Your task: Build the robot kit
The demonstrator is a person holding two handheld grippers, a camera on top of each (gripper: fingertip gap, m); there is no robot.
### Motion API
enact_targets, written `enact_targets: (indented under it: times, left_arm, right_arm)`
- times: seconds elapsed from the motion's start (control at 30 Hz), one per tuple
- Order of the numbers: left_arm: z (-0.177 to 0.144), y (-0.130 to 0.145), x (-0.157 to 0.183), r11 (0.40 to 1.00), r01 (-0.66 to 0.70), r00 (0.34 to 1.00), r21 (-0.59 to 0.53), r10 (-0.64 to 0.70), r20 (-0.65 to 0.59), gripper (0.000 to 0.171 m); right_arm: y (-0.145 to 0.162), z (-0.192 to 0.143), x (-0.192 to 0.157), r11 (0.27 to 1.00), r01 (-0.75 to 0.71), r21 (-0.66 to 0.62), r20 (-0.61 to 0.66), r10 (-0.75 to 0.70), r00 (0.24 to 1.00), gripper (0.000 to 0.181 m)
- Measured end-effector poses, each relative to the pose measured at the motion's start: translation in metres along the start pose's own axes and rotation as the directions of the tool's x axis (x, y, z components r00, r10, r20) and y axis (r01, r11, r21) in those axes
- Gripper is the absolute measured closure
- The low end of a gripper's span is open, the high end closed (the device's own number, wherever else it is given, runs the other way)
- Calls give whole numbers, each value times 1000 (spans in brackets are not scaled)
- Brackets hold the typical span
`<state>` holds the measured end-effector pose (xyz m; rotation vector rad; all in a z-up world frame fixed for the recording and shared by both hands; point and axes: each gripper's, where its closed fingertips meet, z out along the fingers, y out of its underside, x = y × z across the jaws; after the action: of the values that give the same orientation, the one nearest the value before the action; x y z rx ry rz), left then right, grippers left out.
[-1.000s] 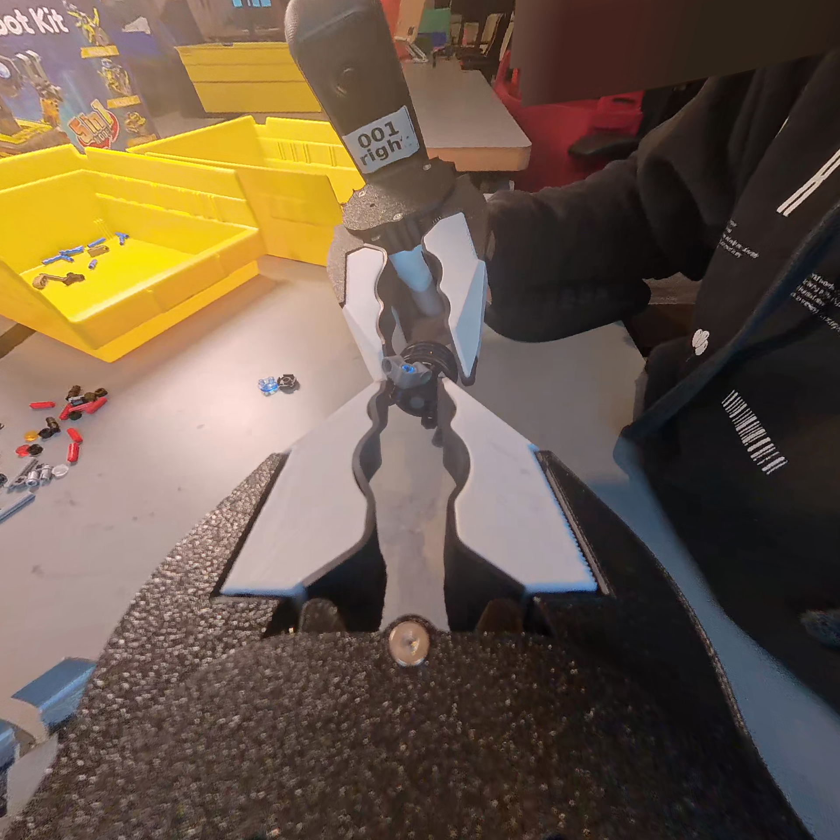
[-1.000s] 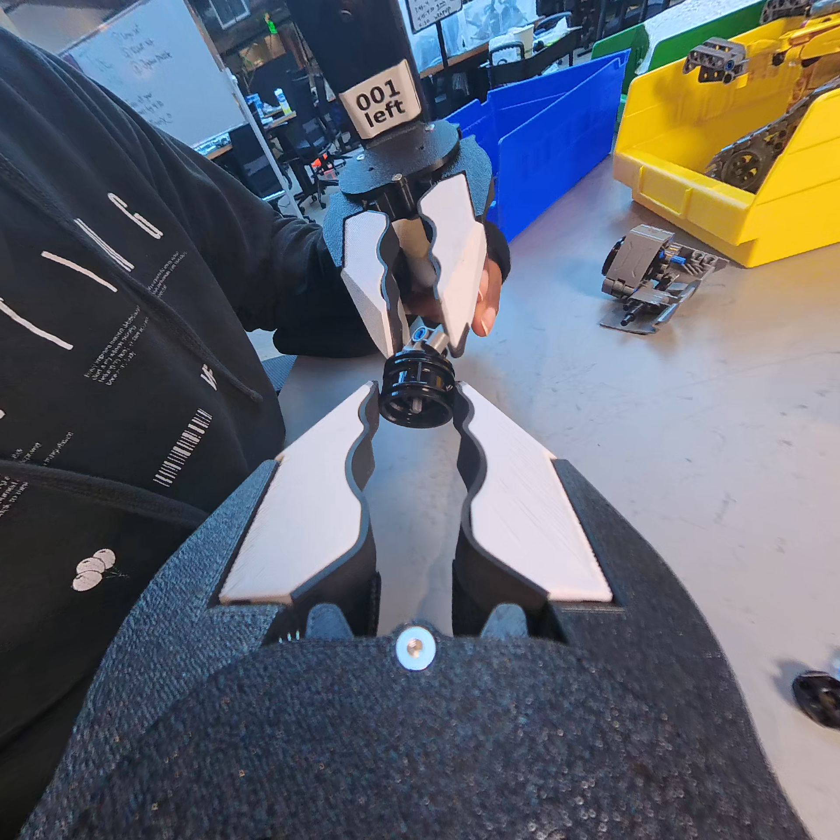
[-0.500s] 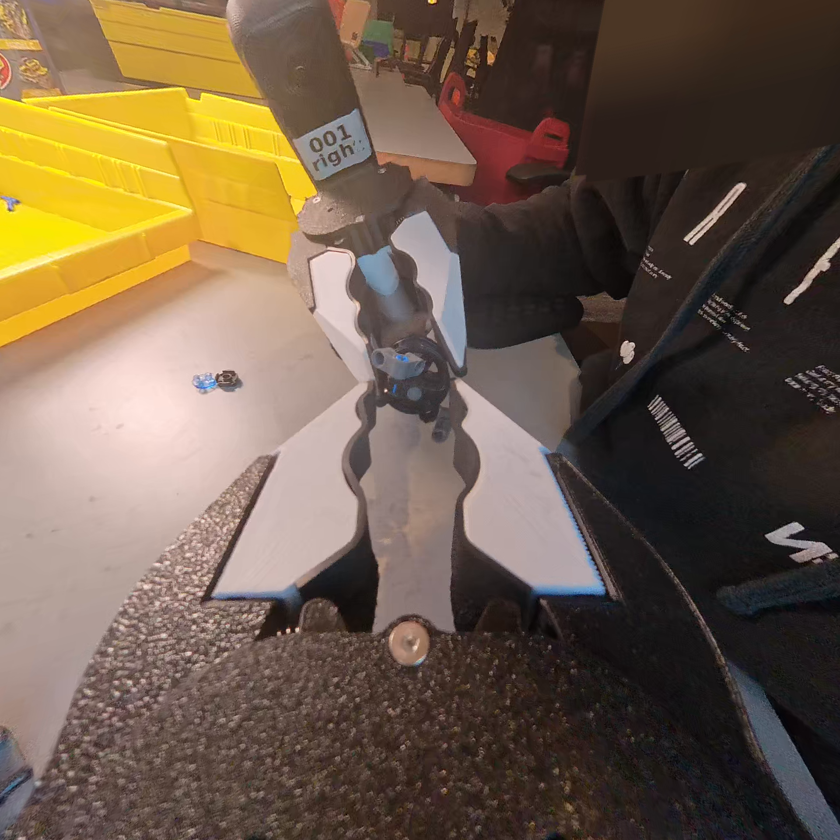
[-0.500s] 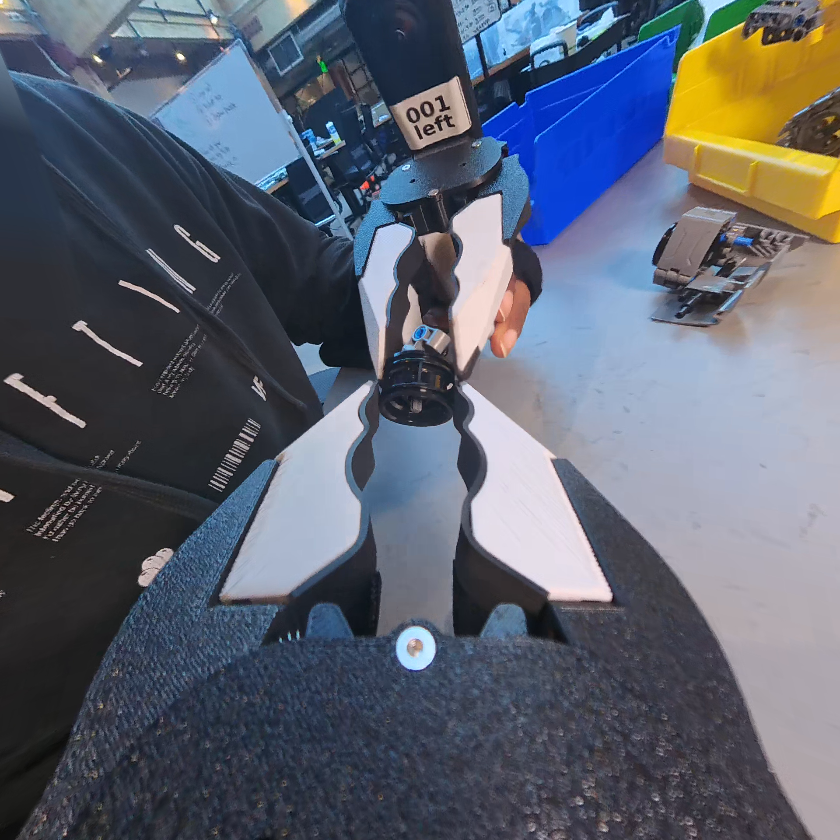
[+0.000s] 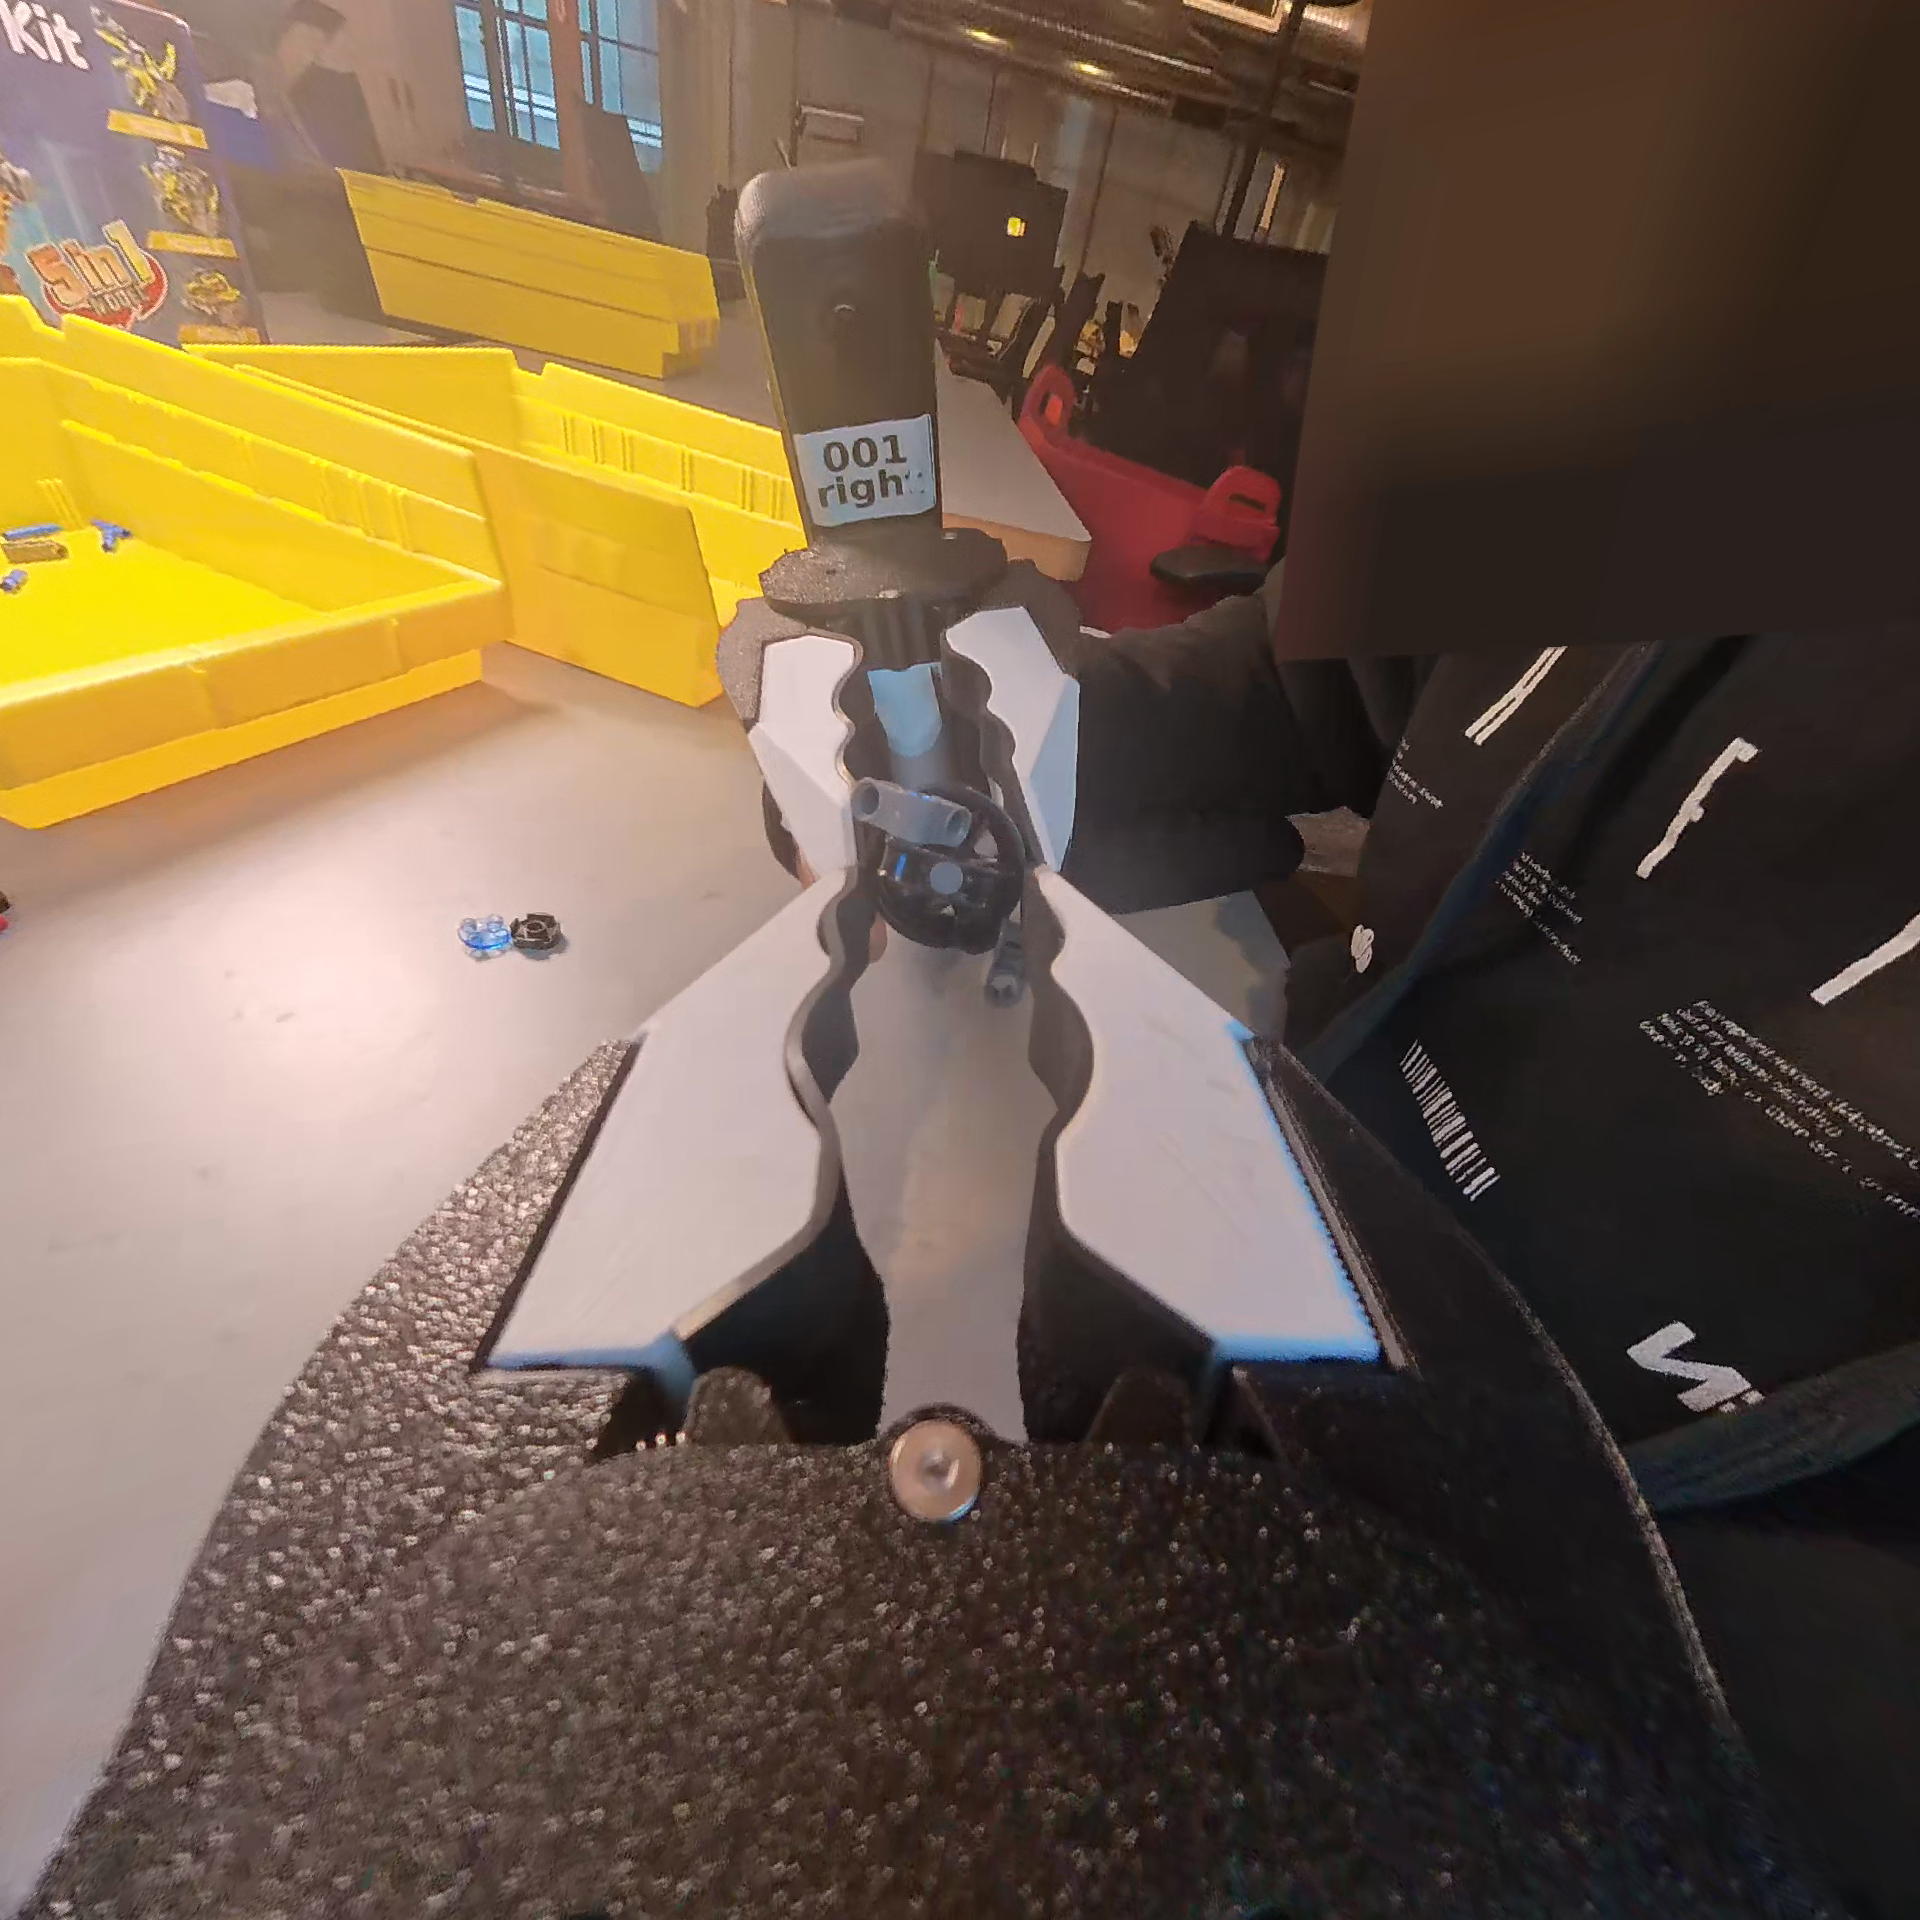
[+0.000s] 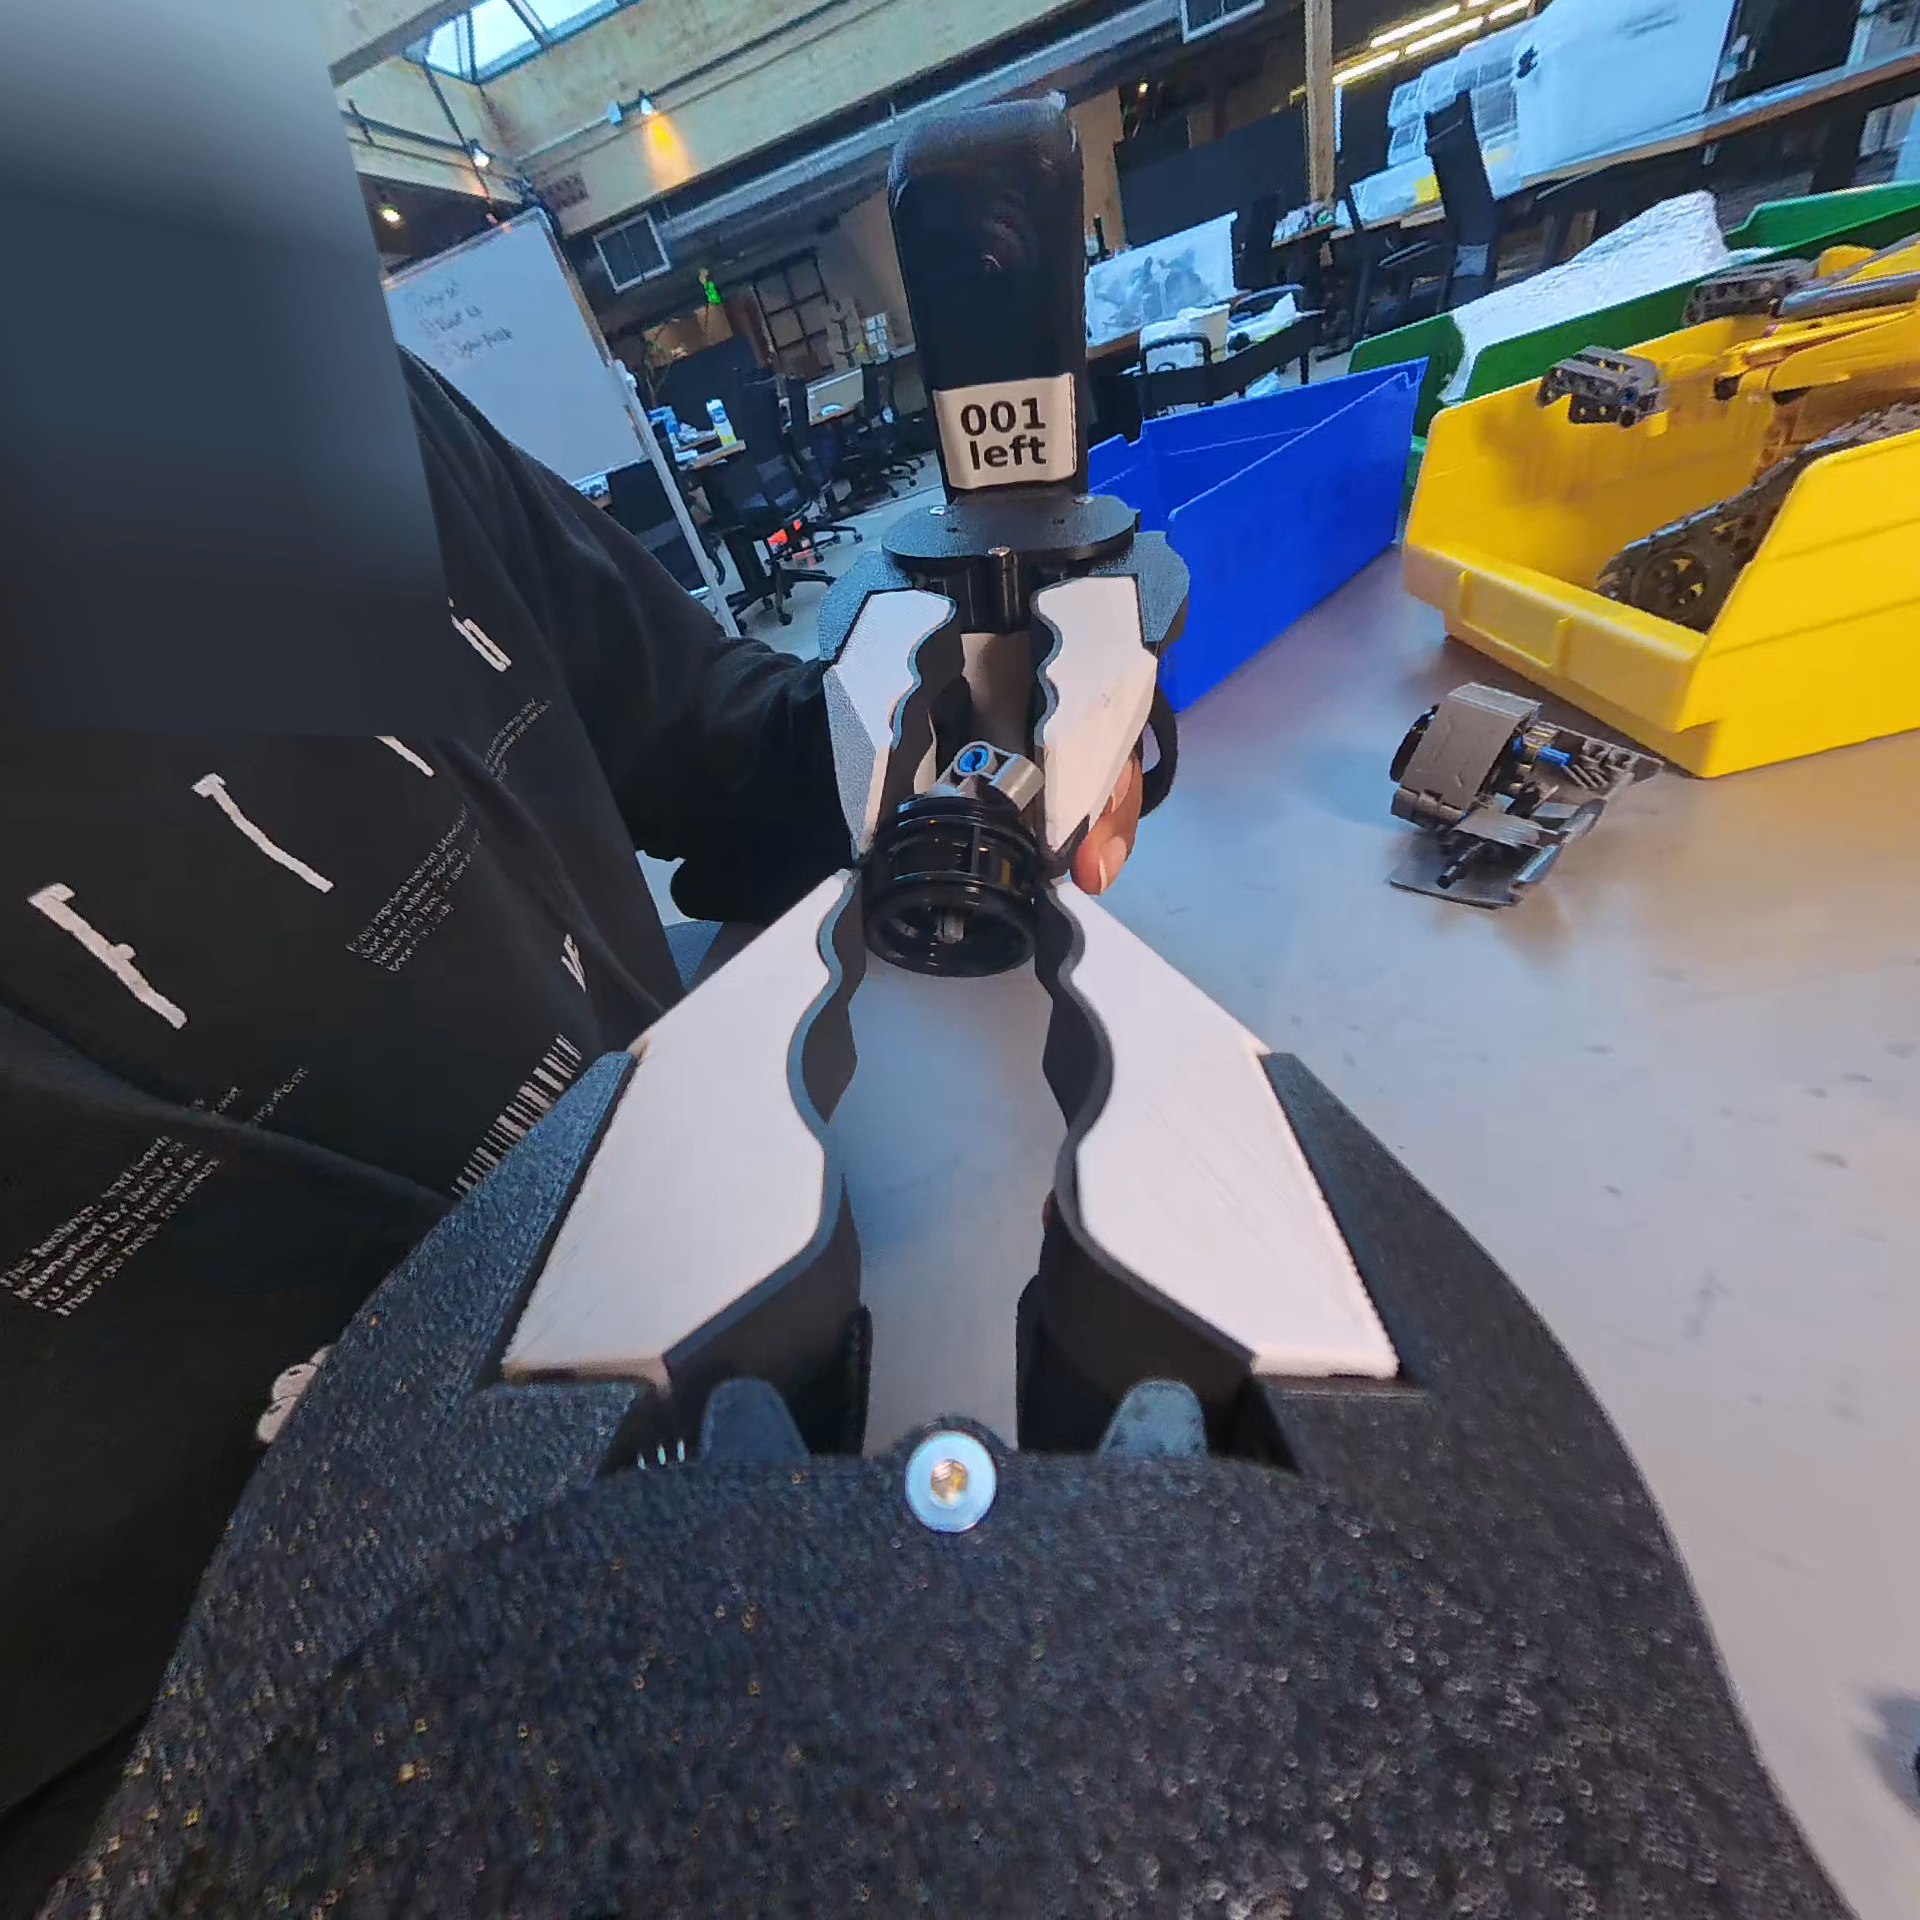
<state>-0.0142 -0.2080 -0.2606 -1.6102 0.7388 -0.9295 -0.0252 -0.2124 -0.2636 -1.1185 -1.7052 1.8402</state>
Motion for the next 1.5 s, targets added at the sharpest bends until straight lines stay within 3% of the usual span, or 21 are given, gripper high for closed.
enact_targets:
  times: [0.2, 0.3, 0.4, 0.47, 0.57, 0.6, 0.77, 0.93, 1.23, 1.4, 1.5]
  left_arm:
    - [1, 5, 0, 1000, -3, 1000, -28, 2, -13, 145]
    - [-13, -9, -7, 998, -1, 1000, 57, 0, 16, 171]
    - [-7, -1, -7, 997, -74, 996, -21, 75, 54, 171]
    - [-13, -6, -13, 1000, -1, 999, 27, 0, 45, 171]
    - [-16, -4, -17, 1000, 7, 999, 15, -8, 45, 144]
    - [-14, -1, -14, 1000, -6, 999, -1, 6, 35, 142]
    - [-5, 11, -2, 993, -83, 997, -86, 83, 3, 153]
    - [-7, 12, 8, 988, -110, 994, -113, 106, -42, 147]
    - [-3, 23, 3, 973, -142, 989, -179, 145, 3, 148]
    - [-1, 42, -2, 943, -186, 980, -277, 200, 23, 148]
    - [1, 34, -4, 956, -180, 978, -232, 199, 58, 149]
  right_arm:
    - [4, -3, -1, 999, -36, -24, 45, 37, 998, 150]
    - [9, -13, 13, 997, -63, -39, 0, 63, 998, 150]
    - [11, -5, 3, 998, -20, -62, 23, 21, 1000, 150]
    - [10, -5, 9, 998, -37, -52, 4, 37, 999, 149]
    - [12, -8, 11, 997, -47, -64, 1, 47, 999, 149]
    - [14, -6, 8, 996, -46, -71, 13, 47, 999, 149]
    - [21, 1, -1, 992, -48, -114, 51, 54, 997, 149]
    - [20, 1, -4, 992, -58, -111, 62, 66, 996, 149]
    - [25, 2, 0, 986, -84, -142, 33, 89, 995, 149]
    - [31, 1, 6, 981, -102, -163, -4, 102, 995, 150]
    - [24, -2, 7, 985, -122, -120, -5, 123, 992, 150]
